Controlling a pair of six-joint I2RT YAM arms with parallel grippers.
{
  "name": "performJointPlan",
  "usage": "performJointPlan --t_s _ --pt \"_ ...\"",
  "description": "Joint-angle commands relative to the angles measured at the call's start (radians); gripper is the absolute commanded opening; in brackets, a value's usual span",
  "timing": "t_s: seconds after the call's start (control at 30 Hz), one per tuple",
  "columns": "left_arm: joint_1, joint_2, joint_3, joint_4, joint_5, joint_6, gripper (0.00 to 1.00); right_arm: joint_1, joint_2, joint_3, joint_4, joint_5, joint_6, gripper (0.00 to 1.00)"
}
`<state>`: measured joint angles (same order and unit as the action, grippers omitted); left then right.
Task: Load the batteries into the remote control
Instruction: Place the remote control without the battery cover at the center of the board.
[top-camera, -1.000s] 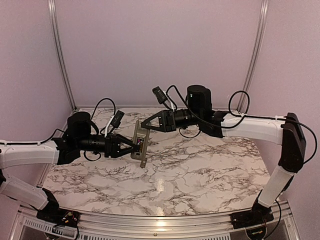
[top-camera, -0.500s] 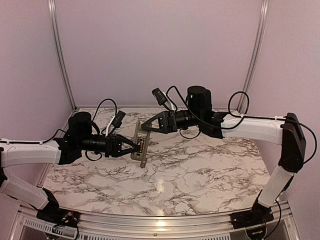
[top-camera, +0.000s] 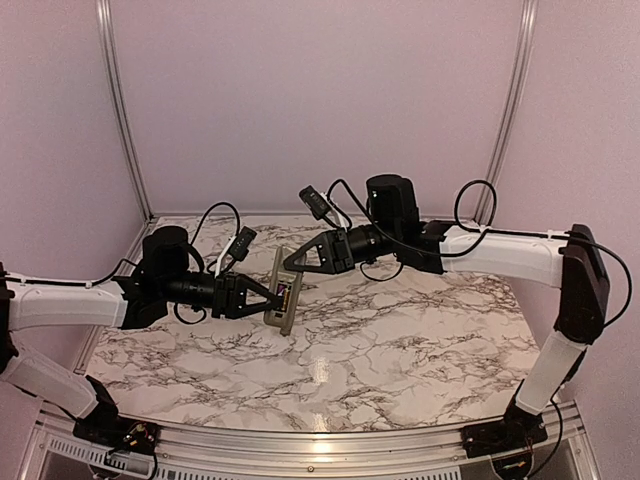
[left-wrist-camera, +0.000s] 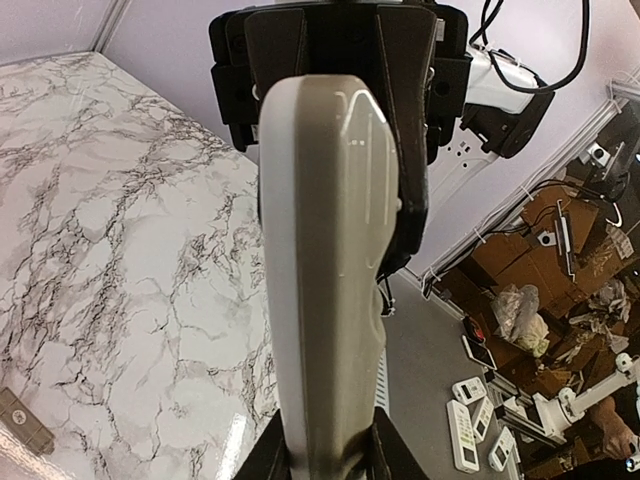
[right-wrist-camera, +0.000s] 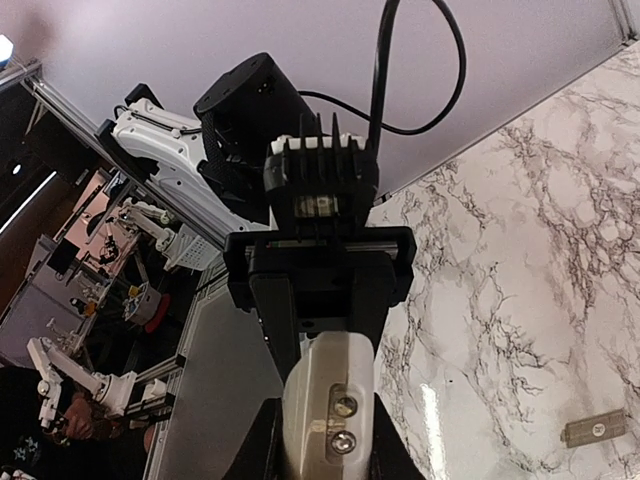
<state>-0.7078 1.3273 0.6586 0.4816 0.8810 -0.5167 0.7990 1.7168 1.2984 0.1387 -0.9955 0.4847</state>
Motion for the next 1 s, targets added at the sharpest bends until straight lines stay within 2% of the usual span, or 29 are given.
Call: performJointPlan --t_s 0.0,0.17,0.3,0.4,0.5,0.7,0.97 --pt "-0.001 0.005 0.012 -0.013 -0.034 -0.002 0.34 -0.003 0.000 0.019 -0.025 0.019 -0.017 0.00" --pt "0.001 -0.029 0.027 -0.097 -0.159 0.049 0.62 -0.055 -0.056 -0.066 -0.016 0.084 0.001 0.00" --pt "0.001 -0.044 0.053 -0.225 -0.337 0.098 0.74 -0.114 -0.124 -0.192 0.006 0.201 0.027 0.00" --pt "0.001 -0.025 0.085 -0.307 -0.445 0.137 0.76 -0.143 -0.157 -0.283 0.036 0.272 0.062 0.00" --pt "-0.011 0.008 0.100 -0.355 -0.505 0.170 0.76 -0.152 -0.167 -0.351 0.047 0.378 0.084 0.00" --pt "-0.060 0.118 0.143 -0.443 -0.612 0.236 0.76 -0.153 -0.142 -0.458 0.107 0.485 0.137 0.00" --pt "-0.097 0.208 0.168 -0.426 -0.632 0.241 0.75 -0.154 -0.101 -0.580 0.280 0.522 0.250 0.05"
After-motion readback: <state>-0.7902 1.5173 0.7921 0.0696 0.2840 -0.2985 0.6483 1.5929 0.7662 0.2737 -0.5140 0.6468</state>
